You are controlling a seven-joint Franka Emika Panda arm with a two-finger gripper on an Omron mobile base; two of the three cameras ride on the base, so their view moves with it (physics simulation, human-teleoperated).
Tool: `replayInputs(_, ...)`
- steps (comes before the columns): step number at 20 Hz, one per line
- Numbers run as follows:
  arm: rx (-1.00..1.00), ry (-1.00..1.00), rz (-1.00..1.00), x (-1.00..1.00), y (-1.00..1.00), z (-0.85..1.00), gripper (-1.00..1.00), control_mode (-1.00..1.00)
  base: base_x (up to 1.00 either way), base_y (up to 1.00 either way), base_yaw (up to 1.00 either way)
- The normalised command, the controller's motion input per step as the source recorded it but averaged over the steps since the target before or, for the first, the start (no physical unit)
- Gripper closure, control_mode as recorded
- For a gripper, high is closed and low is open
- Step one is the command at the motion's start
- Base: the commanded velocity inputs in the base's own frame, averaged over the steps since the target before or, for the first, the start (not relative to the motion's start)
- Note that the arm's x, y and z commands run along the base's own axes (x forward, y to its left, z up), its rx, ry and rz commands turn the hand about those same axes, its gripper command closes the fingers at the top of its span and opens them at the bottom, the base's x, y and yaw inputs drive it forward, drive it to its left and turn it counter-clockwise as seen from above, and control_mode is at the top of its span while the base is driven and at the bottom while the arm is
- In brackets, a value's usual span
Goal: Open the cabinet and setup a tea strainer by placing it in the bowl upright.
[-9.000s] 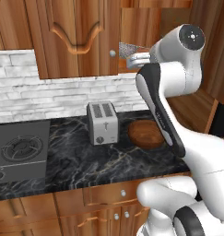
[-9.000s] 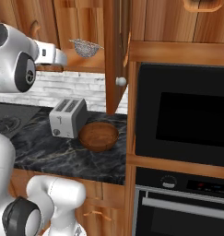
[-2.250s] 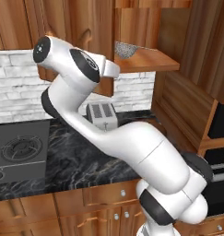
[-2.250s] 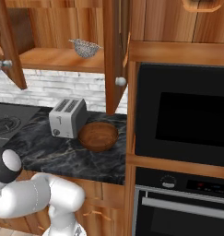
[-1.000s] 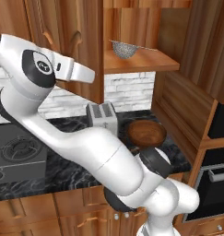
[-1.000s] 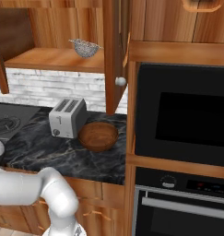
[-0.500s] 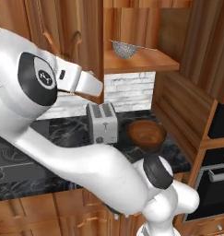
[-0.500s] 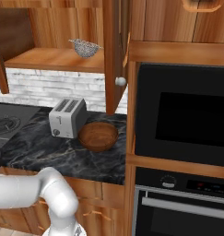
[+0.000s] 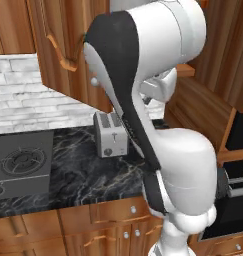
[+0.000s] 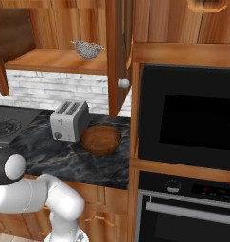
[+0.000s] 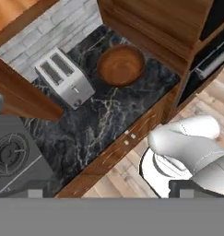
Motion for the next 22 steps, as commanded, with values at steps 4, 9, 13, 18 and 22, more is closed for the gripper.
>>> replayInputs(4, 0.55, 0.02, 0.22, 0.12, -0.52, 0.0, -1.0, -1.0, 0.0, 0.0, 0.0)
replayInputs(9, 0.44, 0.03, 0.1, 0.42, -0.53, -0.08, -1.0, -1.0, 0.0, 0.0, 0.0)
replayInputs(13, 0.34, 0.01, 0.02, 0.41, -0.4, -0.2, -1.0, -1.0, 0.0, 0.0, 0.0)
replayInputs(18, 0.24, 0.0, 0.02, 0.45, -0.07, -0.05, -1.0, -1.0, 0.0, 0.0, 0.0)
replayInputs(22, 0.22, 0.0, 0.02, 0.59, 0.0, -0.04, -1.0, -1.0, 0.0, 0.0, 0.0)
